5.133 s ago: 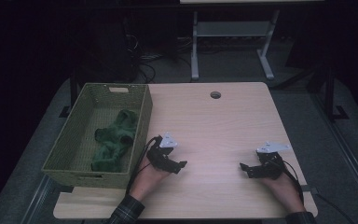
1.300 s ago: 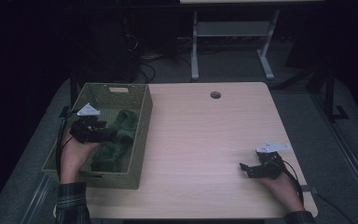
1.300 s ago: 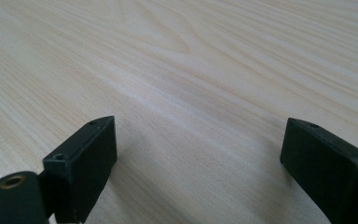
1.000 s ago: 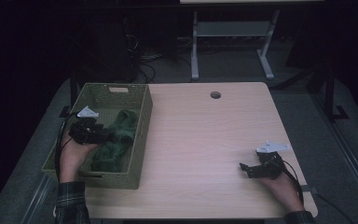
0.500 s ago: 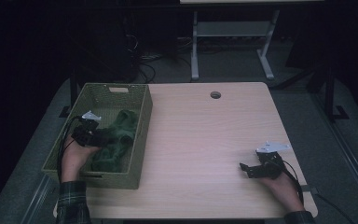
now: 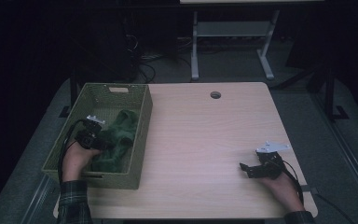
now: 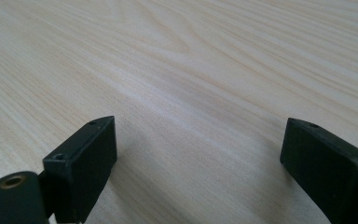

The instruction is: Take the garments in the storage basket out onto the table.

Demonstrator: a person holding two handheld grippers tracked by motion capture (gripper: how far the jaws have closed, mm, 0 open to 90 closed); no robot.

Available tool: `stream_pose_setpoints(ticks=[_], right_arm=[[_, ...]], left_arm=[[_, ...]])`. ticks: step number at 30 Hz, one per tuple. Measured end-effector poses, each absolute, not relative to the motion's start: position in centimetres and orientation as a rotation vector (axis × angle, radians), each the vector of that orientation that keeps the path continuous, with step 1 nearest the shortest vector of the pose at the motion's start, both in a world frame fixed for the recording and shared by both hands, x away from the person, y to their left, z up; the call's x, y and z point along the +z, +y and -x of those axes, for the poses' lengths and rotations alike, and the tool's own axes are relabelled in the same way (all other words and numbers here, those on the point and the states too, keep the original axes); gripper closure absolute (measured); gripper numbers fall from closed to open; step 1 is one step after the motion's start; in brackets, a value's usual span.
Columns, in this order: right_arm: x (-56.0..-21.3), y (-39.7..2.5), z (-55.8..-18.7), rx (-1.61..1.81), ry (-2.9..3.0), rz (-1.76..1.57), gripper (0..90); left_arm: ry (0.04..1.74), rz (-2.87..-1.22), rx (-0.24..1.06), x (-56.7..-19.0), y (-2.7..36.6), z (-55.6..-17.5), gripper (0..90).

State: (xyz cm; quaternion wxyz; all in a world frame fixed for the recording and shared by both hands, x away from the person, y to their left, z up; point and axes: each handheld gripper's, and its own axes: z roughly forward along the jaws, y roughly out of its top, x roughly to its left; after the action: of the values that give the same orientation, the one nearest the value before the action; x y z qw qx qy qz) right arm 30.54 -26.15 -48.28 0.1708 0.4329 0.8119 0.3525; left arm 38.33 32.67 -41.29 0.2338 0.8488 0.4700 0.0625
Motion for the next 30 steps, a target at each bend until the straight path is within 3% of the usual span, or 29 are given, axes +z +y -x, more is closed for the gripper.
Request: stream_pose_setpoints(ticks=[1, 3, 5, 30], right_arm=[[-48.3, -26.2, -30.5, 1.001, 2.306, -1.230, 10.2], [-48.3, -26.2, -30.5, 1.001, 2.306, -1.229, 10.2], [-48.3, -26.2, -30.5, 1.001, 2.306, -1.229, 10.2], [-48.3, -26.2, -30.5, 1.001, 2.307, -1.228, 10.2]], left_arm=[[1.285, -2.334, 0.157, -41.2, 32.6, -38.3, 65.2], [1.284, -2.331, 0.152, -41.0, 32.4, -38.2, 80.0], [1.278, -2.327, 0.168, -40.5, 32.4, -38.1, 82.9], [1.184, -2.193, 0.302, -32.6, 32.4, -37.4, 85.6]])
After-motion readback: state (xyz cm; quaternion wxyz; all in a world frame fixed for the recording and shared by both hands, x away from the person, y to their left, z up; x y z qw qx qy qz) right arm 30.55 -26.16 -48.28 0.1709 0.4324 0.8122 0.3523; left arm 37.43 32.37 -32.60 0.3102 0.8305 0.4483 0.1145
